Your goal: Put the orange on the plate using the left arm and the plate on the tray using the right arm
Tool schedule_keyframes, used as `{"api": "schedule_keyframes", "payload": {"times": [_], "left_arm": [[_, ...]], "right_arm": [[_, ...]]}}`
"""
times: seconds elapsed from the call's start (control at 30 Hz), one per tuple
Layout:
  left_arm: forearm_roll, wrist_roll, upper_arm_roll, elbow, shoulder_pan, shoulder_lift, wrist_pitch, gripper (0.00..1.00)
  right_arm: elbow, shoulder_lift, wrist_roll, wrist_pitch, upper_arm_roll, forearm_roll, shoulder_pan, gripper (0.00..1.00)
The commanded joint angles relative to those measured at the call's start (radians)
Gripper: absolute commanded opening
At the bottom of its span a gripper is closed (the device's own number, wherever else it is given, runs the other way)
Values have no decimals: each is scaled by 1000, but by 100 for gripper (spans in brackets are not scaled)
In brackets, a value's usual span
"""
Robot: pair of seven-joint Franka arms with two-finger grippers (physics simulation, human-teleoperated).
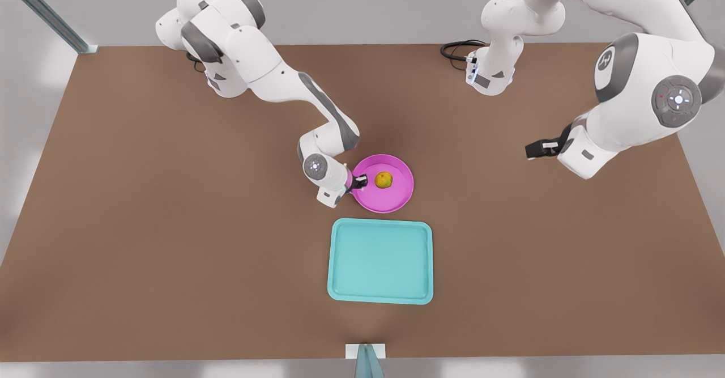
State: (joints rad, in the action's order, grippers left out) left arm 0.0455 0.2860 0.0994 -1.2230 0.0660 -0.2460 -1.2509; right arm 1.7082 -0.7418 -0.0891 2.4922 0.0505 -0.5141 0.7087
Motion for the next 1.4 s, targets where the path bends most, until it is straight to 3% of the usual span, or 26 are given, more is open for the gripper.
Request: {"api": "schedule_keyframes", "payload": {"times": [0.0,0.1,0.17,0.2,0.5,0.67,0.9,1.17,1.2,1.23,1.37], "left_arm": [[4,-28,0,0,0,2,4,100],[4,-27,0,2,0,1,4,100],[4,-33,0,2,0,2,4,100],[5,-36,0,3,0,2,4,100],[4,-27,2,16,0,2,-1,100],[5,-21,3,16,2,5,2,100],[0,-19,-1,16,0,7,4,100],[0,-16,2,16,2,5,4,100],[0,-16,2,16,2,5,4,100],[0,-16,2,16,2,5,4,100],[0,-18,2,16,2,5,4,100]], "right_arm": [[-1,-1,-17,-4,0,5,0,39],[-7,5,-29,-7,5,3,-2,34],[-13,10,-21,-7,12,5,-2,22],[-18,12,-27,-7,22,5,-2,21],[-68,52,-31,-3,25,-9,-34,21],[-133,38,-38,7,19,-244,-120,21],[-413,-145,-250,19,11,-268,-206,21],[-437,-202,-247,36,-4,-267,-224,21],[-443,-200,-247,36,-3,-268,-222,27],[-443,-200,-244,51,-3,-267,-216,100],[-437,-166,-245,71,5,-264,-201,100]]}}
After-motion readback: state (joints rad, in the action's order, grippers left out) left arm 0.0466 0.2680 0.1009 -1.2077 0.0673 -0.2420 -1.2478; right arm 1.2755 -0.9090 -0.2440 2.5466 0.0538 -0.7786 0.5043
